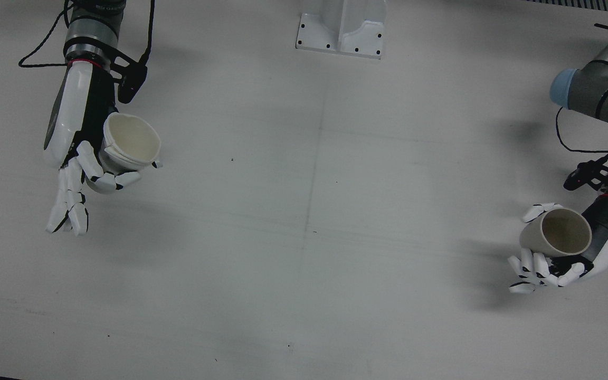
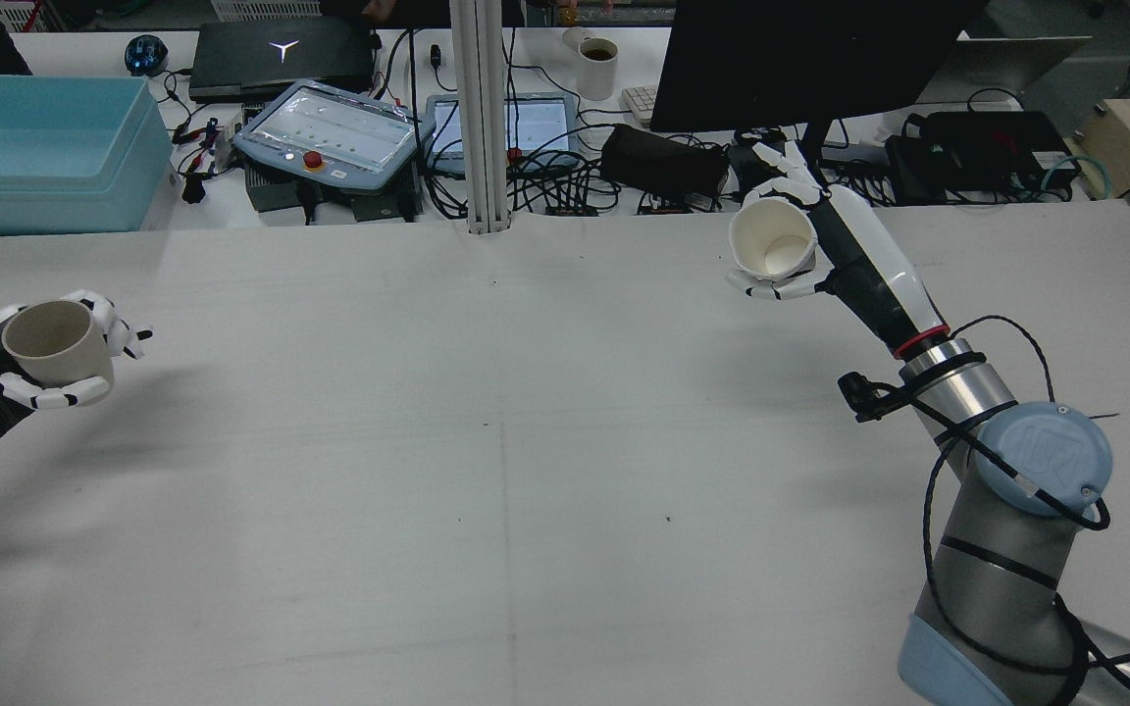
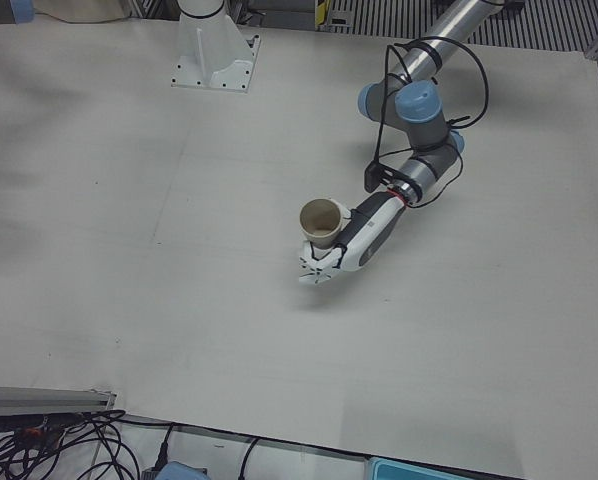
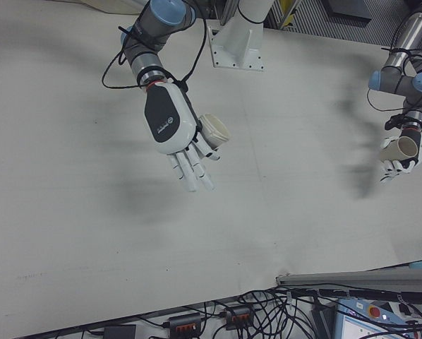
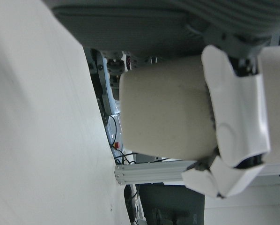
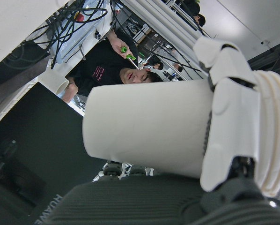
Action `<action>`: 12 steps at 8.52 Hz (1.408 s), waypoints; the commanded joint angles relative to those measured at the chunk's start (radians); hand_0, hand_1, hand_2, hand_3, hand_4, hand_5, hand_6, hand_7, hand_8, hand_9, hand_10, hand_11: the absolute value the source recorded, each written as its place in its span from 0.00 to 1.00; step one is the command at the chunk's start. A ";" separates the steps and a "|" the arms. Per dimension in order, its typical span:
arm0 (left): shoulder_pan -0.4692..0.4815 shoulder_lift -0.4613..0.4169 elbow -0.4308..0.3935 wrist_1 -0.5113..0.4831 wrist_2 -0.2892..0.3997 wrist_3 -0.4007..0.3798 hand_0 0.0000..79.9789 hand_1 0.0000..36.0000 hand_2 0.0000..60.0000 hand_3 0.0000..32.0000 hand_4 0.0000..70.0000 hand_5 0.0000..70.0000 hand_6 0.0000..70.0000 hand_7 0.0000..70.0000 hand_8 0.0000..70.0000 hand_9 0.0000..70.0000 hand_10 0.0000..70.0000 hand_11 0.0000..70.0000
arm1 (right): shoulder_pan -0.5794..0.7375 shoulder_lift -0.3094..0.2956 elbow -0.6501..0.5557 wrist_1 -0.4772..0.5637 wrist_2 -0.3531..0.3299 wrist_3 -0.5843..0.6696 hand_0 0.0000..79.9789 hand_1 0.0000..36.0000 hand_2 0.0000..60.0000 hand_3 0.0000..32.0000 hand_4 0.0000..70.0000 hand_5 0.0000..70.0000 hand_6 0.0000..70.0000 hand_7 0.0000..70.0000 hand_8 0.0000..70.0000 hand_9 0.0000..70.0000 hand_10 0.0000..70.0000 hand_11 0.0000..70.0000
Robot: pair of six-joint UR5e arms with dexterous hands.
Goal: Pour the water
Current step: 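Lower the white cup onto the table with the right hand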
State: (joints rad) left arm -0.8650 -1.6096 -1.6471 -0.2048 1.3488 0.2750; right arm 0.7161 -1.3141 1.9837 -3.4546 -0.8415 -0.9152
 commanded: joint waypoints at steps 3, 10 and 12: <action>-0.034 0.191 0.254 -0.309 -0.302 0.007 0.66 1.00 1.00 0.00 0.24 1.00 0.60 0.75 0.44 0.61 0.17 0.28 | 0.057 -0.134 -0.100 0.005 0.002 0.353 0.69 0.68 0.38 0.00 0.28 0.57 0.09 0.07 0.00 0.00 0.07 0.13; -0.035 0.217 0.334 -0.377 -0.309 0.007 0.67 1.00 1.00 0.00 0.23 1.00 0.57 0.74 0.42 0.59 0.16 0.27 | 0.046 -0.137 -0.357 0.252 -0.014 0.544 0.67 0.59 0.27 0.00 0.23 0.33 0.08 0.02 0.00 0.00 0.03 0.08; -0.034 0.232 0.378 -0.418 -0.312 0.009 0.65 1.00 1.00 0.00 0.21 1.00 0.54 0.72 0.40 0.57 0.16 0.27 | 0.045 -0.136 -0.310 0.250 -0.016 0.549 0.66 0.60 0.27 0.00 0.18 0.39 0.09 0.08 0.00 0.00 0.02 0.06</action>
State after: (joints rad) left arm -0.9002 -1.3932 -1.3086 -0.5845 1.0398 0.2827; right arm 0.7616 -1.4512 1.6319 -3.2045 -0.8555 -0.3736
